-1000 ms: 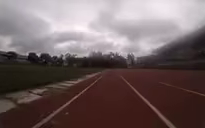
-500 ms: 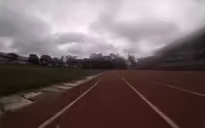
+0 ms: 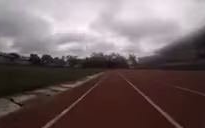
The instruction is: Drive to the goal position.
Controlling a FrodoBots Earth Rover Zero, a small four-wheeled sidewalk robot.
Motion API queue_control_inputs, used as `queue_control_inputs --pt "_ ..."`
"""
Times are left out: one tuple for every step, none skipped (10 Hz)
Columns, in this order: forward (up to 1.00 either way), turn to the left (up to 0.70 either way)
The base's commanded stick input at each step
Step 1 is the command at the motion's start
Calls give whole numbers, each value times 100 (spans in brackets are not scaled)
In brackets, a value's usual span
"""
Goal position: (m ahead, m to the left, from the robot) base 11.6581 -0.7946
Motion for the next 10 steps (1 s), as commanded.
queue_control_inputs --pt "70 0" --pt "70 0" --pt "70 0" --pt "70 0" --pt "70 0" --pt "70 0" --pt "70 0" --pt "70 0" --pt "70 0" --pt "70 0"
